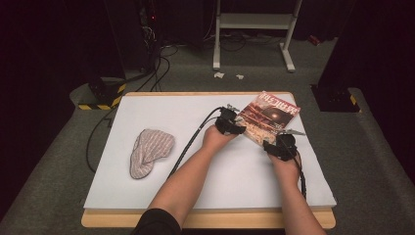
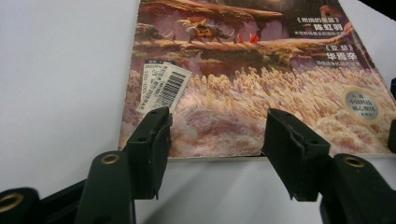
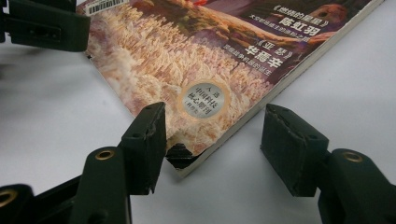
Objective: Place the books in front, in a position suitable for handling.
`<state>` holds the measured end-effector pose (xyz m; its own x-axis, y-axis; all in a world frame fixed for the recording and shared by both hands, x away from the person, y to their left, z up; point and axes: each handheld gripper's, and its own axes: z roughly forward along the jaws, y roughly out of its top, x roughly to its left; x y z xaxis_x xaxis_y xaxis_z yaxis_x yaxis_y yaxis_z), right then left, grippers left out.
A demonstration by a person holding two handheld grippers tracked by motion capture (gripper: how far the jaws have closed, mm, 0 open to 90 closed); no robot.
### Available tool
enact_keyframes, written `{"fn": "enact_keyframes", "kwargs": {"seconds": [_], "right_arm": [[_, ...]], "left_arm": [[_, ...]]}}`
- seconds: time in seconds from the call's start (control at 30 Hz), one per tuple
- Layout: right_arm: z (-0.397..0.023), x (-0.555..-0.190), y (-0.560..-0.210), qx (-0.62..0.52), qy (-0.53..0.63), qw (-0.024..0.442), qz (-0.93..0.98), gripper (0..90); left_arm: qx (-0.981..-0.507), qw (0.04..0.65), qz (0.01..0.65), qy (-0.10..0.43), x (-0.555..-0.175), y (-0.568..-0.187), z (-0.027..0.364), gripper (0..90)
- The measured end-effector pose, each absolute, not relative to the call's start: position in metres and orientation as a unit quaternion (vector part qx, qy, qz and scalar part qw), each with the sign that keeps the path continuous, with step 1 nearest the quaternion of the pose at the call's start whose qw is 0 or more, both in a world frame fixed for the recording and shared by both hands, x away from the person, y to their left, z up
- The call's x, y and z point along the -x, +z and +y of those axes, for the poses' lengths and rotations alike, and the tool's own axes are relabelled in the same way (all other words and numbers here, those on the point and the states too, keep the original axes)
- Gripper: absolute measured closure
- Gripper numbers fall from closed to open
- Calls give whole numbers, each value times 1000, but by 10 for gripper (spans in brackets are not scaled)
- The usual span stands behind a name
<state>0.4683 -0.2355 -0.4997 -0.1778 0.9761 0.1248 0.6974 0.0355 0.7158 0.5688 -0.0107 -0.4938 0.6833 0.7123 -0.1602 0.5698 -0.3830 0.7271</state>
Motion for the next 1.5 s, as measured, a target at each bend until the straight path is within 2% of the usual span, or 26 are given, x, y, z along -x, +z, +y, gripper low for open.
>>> {"fn": "enact_keyframes", "kwargs": {"seconds": [0.13, 0.2, 0.47, 0.73, 0.87, 1.0, 1.13, 1.33, 1.4, 1.5], "right_arm": [[-239, -471, -500, -611, 339, 210, 684, 400], [-241, -472, -500, -613, 342, 208, 681, 401], [-240, -473, -500, -613, 342, 207, 681, 398], [-238, -475, -500, -612, 343, 205, 682, 396], [-234, -476, -500, -609, 341, 208, 685, 422], [-236, -475, -499, -607, 335, 212, 689, 490], [-235, -472, -497, -602, 330, 218, 693, 504], [-217, -453, -484, -551, 361, 223, 718, 561], [-202, -446, -480, -526, 340, 239, 742, 542], [-200, -437, -474, -525, 331, 254, 742, 459]], "left_arm": [[-830, 395, 382, 96, -568, -493, -11, 421], [-830, 383, 387, 119, -569, -493, -8, 391], [-817, 381, 413, 127, -581, -497, -2, 343], [-817, 387, 413, 110, -588, -501, -2, 358], [-819, 381, 415, 113, -583, -500, -5, 395], [-818, 387, 410, 113, -576, -501, -1, 412], [-819, 388, 407, 111, -564, -501, 4, 427], [-827, 388, 395, 102, -539, -500, 15, 449], [-831, 379, 395, 101, -532, -497, 16, 466], [-837, 369, 392, 99, -528, -495, 18, 476]]}}
